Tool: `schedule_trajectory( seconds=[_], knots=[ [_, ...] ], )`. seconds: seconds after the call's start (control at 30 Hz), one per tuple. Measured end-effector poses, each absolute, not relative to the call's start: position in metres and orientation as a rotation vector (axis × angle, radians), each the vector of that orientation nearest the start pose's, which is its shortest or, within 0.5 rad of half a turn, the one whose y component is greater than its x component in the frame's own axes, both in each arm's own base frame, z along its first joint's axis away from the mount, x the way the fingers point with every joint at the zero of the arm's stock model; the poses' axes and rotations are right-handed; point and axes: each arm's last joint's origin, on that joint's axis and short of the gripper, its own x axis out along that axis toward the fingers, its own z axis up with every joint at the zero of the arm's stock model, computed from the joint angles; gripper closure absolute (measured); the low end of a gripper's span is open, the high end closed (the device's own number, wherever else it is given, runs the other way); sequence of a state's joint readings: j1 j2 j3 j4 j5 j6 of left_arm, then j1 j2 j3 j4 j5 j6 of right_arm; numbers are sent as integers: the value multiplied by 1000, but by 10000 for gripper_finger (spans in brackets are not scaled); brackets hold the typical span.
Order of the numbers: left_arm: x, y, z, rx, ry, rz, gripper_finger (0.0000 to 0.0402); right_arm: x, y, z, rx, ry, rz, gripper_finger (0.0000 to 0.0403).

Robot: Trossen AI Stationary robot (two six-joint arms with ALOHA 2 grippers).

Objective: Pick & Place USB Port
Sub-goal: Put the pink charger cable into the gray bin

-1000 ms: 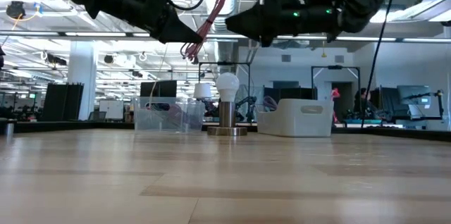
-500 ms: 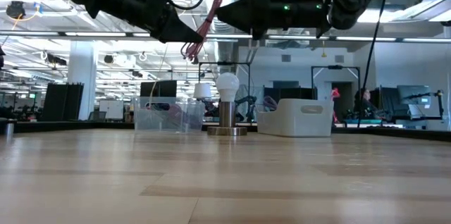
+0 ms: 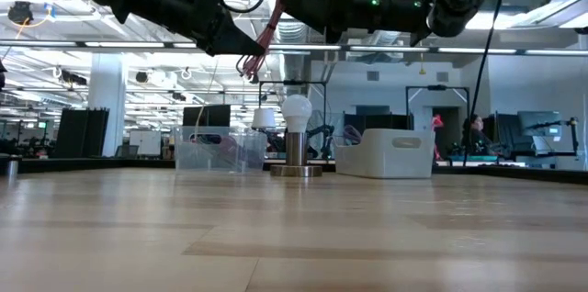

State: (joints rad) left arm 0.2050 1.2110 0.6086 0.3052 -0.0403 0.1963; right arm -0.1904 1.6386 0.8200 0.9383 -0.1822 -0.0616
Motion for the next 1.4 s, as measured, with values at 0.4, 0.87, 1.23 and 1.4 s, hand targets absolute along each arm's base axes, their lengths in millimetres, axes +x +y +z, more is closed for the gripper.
schedule_trajectory(
  seconds=[0.4,0.87,1.23,1.4],
  knots=[
    [250,53,233,166,312,207,392,340,-60,241,-86,-130,-13,344],
    [250,53,234,166,310,210,378,338,-70,241,-130,-128,-51,400],
    [250,53,233,170,313,210,391,337,-76,239,-53,-108,-39,381],
    [251,53,237,173,280,210,392,337,-75,236,-43,-83,-36,330]
  ],
)
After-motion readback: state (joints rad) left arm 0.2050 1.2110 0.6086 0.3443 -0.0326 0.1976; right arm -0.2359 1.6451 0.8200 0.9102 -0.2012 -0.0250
